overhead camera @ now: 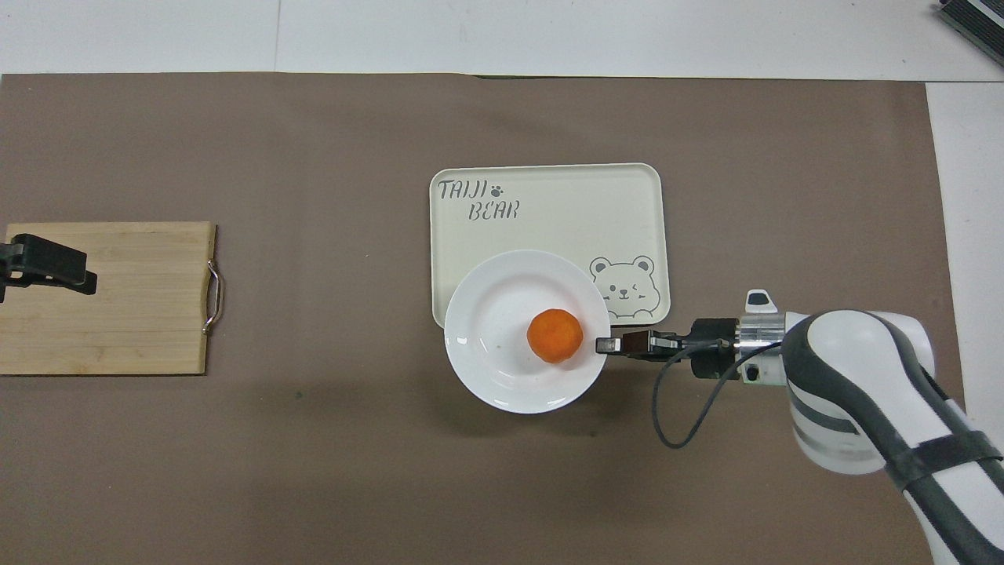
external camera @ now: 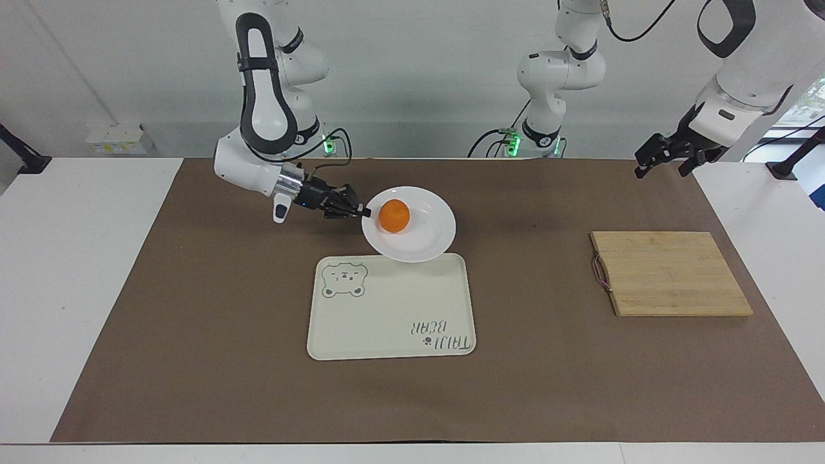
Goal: Place orange and plate with both arms
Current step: 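Slide the plate with the right gripper onto the bear tray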
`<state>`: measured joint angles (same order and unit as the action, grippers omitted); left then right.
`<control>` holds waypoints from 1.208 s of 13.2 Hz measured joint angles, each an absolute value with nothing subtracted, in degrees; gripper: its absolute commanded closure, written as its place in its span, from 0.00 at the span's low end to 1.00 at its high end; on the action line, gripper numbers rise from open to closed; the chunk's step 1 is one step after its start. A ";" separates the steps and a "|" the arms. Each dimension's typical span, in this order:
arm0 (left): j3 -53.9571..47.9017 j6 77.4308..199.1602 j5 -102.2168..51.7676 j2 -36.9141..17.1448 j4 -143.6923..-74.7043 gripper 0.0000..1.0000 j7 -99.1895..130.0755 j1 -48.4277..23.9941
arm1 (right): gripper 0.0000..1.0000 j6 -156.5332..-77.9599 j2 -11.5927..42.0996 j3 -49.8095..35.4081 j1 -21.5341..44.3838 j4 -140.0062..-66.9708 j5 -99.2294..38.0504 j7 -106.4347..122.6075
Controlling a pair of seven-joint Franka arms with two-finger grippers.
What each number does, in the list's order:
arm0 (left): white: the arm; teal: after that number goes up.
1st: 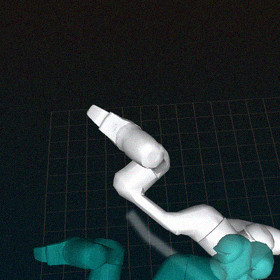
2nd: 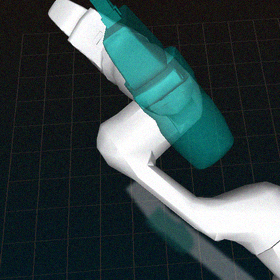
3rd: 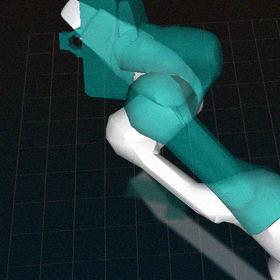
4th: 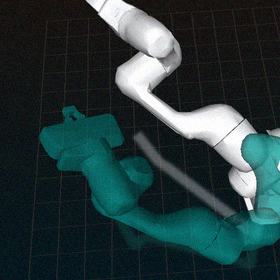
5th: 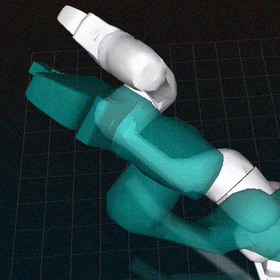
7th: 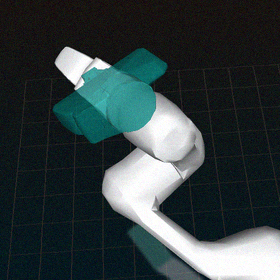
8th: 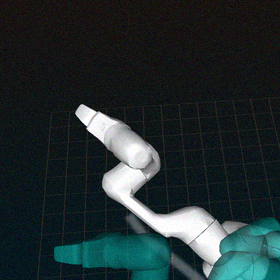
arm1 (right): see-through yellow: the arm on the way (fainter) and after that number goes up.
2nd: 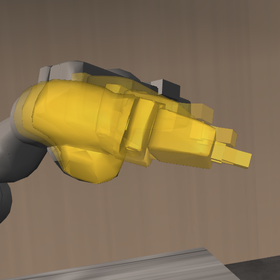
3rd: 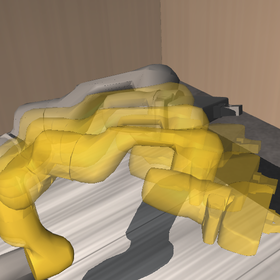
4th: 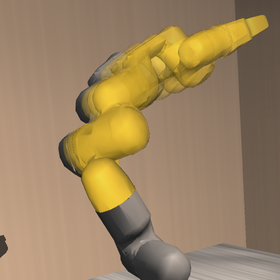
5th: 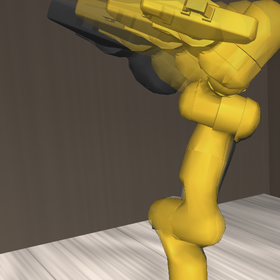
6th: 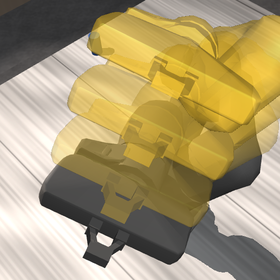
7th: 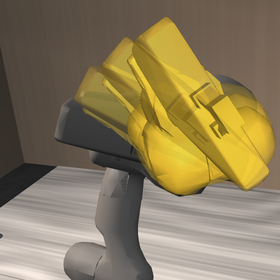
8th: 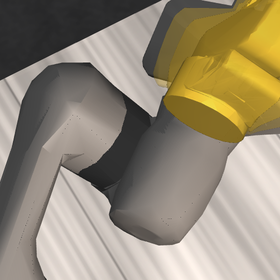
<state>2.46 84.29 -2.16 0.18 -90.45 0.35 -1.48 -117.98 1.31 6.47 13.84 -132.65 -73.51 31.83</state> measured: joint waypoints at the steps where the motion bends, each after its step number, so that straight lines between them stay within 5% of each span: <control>1: 2.46 84.29 -2.16 0.18 -90.45 0.00 0.35 -1.48 | 1.00 -117.06 3.72 6.60 13.63 -128.82 -73.27 30.03; 8: 2.46 84.29 -2.16 0.18 -90.45 0.00 0.35 -1.48 | 1.00 -112.30 20.80 6.77 8.01 -107.28 -72.90 26.15; 16: 2.47 84.27 -2.16 0.18 -90.45 0.00 0.35 -1.48 | 1.00 -114.14 28.33 6.60 8.91 -104.43 -72.84 29.03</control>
